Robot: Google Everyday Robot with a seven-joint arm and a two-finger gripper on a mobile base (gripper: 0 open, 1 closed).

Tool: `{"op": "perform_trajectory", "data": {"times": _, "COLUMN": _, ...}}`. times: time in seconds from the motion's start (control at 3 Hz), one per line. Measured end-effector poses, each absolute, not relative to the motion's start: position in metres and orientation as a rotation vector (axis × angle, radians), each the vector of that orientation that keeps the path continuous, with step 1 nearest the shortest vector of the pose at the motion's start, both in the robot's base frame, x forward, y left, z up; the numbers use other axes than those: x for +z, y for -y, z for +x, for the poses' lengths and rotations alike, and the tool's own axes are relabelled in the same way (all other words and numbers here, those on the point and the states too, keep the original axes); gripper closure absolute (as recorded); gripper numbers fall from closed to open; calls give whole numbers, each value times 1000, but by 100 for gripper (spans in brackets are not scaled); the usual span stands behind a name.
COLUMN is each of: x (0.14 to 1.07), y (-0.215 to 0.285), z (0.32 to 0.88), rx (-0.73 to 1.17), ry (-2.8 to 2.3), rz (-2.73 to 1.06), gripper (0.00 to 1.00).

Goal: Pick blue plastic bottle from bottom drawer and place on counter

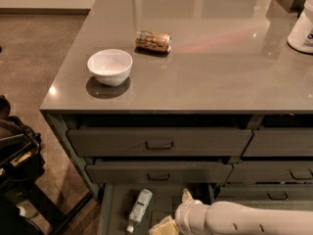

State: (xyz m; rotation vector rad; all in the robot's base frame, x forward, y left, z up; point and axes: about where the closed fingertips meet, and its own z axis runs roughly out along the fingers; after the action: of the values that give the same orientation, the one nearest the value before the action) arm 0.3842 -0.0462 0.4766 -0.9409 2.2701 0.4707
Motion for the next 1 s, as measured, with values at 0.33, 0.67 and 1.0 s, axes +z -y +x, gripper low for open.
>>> {"op": "perform_trajectory", "data": {"times": 0.33, "x": 484, "y": 43, "z": 387, "rx": 528, "ry": -2217, "rz": -961, "gripper": 0}}
{"op": "perform_trajectory", "data": {"times": 0.67, "x": 476, "y": 37, "z": 410, "rx": 682, "ry": -2087, "rz": -981, "gripper": 0}}
{"op": "perform_trajectory", "data": {"times": 1.0, "x": 430, "y": 19, "z": 415, "rx": 878, "ry": -2071, "rz": -951, "gripper": 0}}
